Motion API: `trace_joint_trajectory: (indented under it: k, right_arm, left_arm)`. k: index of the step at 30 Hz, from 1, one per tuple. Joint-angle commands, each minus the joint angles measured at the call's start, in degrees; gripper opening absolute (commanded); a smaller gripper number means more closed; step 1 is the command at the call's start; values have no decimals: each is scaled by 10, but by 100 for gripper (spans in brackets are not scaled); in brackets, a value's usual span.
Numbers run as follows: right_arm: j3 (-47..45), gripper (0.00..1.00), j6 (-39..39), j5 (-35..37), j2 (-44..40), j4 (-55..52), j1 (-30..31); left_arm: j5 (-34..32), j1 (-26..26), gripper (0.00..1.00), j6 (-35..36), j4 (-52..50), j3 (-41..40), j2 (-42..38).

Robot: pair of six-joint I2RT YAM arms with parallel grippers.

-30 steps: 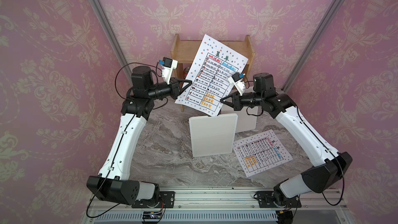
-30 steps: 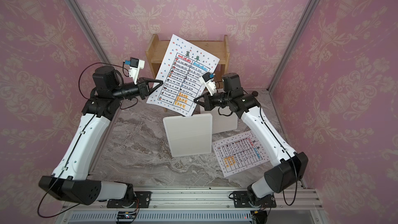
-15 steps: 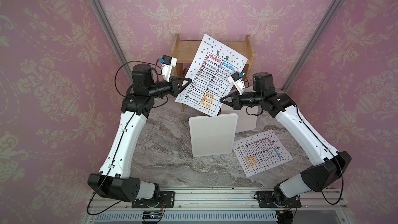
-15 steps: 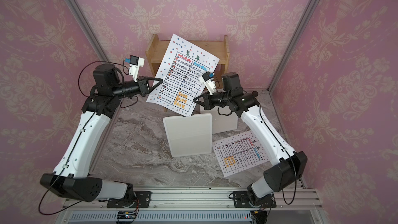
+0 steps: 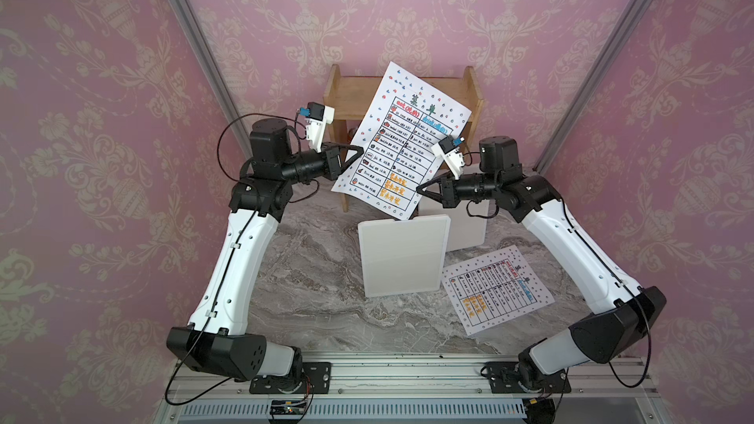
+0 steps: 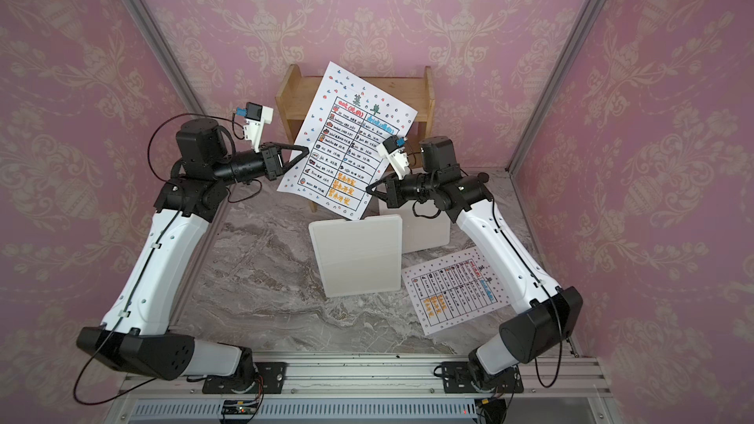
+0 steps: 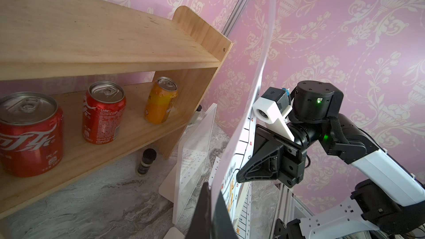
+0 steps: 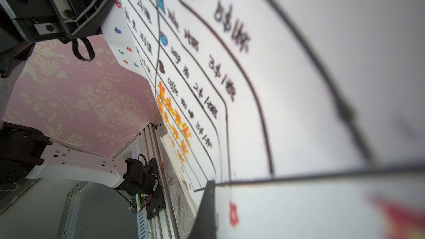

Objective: Insert the menus into the narrow rack
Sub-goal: Insert the menu into the narrow rack.

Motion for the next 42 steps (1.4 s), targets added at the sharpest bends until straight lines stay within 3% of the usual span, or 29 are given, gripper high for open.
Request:
trace_joint_trajectory:
  k: [1, 42]
  right_arm:
    - [14, 0, 0, -6, -10, -18, -2]
    - [17, 0, 1, -5, 1, -52, -2]
  left_arm:
    - [-18, -4, 0, -7, -8, 21, 4]
    - [-67, -18, 0, -41, -108, 83, 33]
